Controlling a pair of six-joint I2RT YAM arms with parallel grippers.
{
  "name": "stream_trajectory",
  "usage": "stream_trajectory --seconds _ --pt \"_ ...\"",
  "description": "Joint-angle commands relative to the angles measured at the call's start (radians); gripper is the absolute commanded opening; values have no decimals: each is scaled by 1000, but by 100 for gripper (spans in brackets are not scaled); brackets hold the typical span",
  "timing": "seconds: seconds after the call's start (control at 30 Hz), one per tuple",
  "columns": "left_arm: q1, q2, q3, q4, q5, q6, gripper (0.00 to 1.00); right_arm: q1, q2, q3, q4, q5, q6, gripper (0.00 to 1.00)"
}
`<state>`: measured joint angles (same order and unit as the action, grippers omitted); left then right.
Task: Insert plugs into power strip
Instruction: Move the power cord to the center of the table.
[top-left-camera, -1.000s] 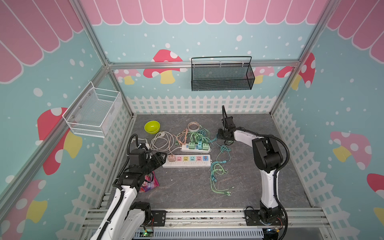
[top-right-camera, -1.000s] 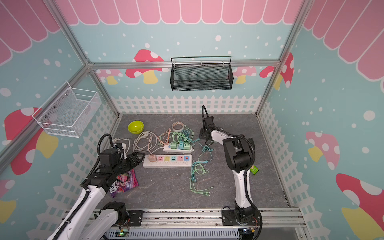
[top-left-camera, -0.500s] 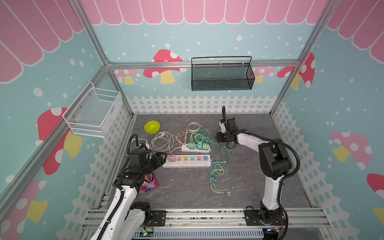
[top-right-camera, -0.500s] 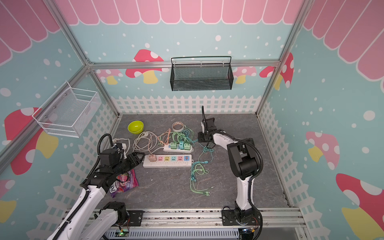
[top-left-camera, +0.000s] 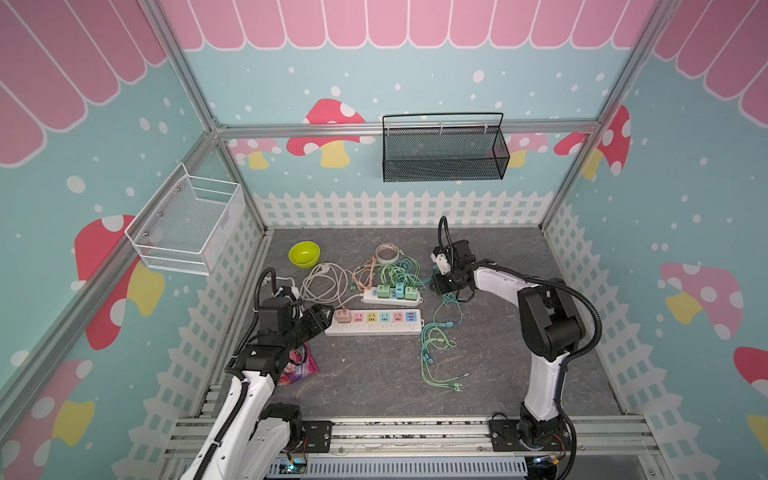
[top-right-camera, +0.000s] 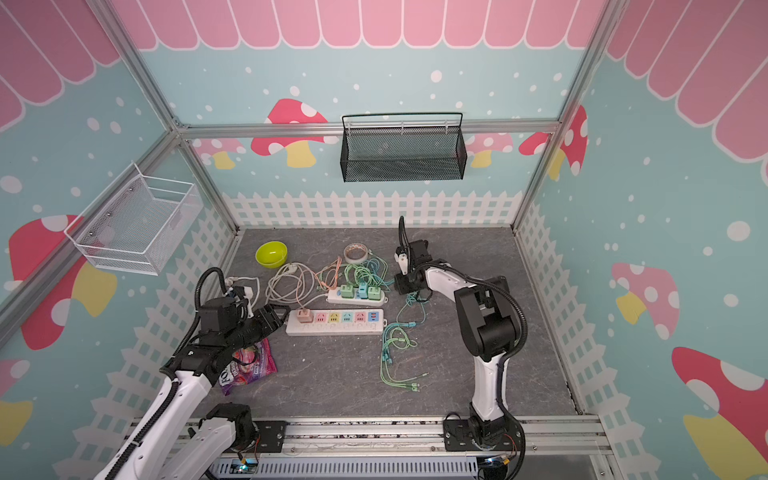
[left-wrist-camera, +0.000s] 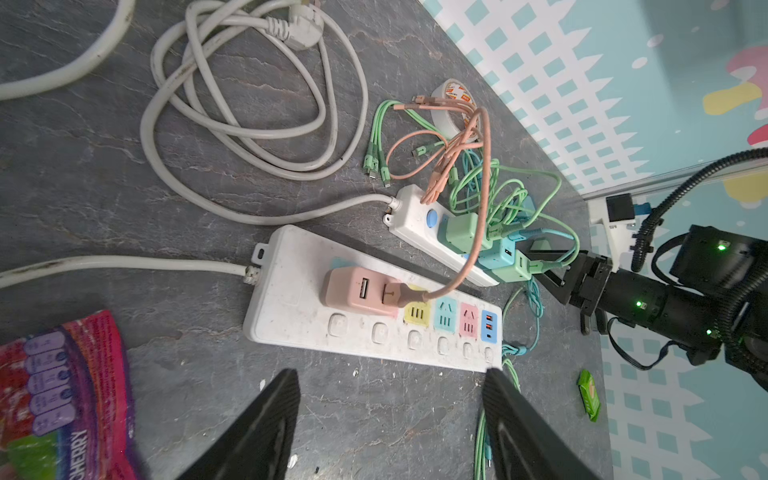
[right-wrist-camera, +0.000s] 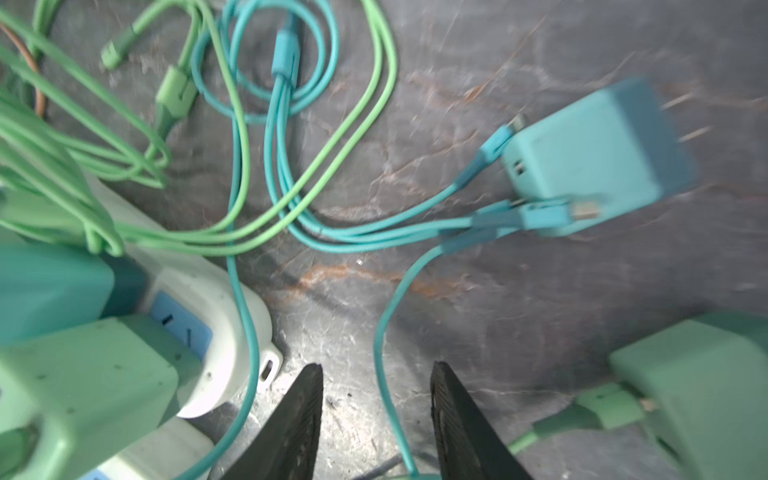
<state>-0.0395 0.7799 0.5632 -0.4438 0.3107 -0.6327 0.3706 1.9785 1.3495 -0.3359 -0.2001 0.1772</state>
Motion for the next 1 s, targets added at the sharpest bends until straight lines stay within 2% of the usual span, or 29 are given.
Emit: stream_trajectory --seconds 0.0,0.27,0.67,0.97 --pt "6 -4 -6 1 10 -10 70 11 18 7 -31 -39 -48 44" --pt "6 -4 -8 -1 11 -10 70 11 39 13 -49 -11 -41 30" --pt "7 -7 -11 -2 10 -10 70 13 38 -6 -66 34 -82 28" --pt "6 -13 -12 -1 9 -10 70 20 98 49 -75 54 -133 26"
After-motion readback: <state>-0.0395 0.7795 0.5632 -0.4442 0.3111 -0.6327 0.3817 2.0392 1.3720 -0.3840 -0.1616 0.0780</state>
